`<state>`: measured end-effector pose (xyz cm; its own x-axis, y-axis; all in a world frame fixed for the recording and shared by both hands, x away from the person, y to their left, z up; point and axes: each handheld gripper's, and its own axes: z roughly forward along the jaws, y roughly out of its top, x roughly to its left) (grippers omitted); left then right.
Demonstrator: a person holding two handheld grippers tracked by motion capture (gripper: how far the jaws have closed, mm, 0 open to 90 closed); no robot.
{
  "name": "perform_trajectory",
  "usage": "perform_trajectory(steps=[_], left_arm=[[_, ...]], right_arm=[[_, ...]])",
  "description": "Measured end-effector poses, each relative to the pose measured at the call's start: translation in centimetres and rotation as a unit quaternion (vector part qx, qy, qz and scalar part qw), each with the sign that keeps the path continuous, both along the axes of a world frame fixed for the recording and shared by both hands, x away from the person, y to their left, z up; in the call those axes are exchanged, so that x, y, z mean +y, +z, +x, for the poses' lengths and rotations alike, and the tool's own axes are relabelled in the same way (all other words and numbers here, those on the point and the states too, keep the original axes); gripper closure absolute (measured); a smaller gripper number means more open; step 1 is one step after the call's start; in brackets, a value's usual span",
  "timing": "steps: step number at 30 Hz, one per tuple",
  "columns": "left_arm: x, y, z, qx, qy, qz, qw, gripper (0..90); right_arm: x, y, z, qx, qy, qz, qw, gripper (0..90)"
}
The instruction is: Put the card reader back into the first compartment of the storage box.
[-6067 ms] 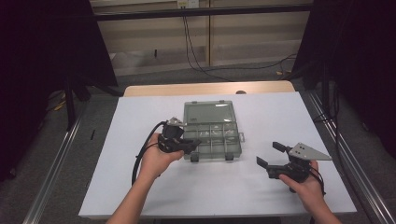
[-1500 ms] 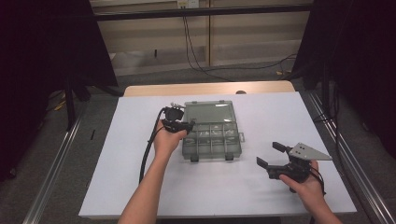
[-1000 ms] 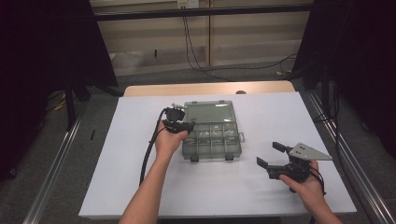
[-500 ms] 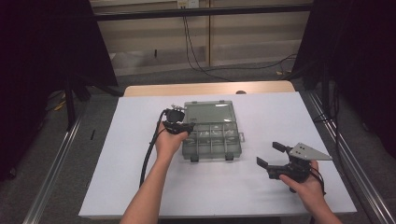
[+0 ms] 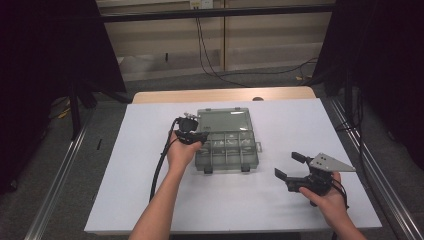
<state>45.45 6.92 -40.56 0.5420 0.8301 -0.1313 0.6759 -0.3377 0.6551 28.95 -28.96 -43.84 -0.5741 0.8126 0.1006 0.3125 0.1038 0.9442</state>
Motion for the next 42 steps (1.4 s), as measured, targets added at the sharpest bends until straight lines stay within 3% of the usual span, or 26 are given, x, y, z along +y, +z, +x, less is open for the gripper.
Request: perform_trajectory(steps=[42], left_arm=[[-0.40,-0.89,-0.03,0.000,0.007,0.005,1.0000,73.8]], right_arm=[[0.02,0.00,-0.02,-0.001,0.000,-0.003,1.0000,11.2]])
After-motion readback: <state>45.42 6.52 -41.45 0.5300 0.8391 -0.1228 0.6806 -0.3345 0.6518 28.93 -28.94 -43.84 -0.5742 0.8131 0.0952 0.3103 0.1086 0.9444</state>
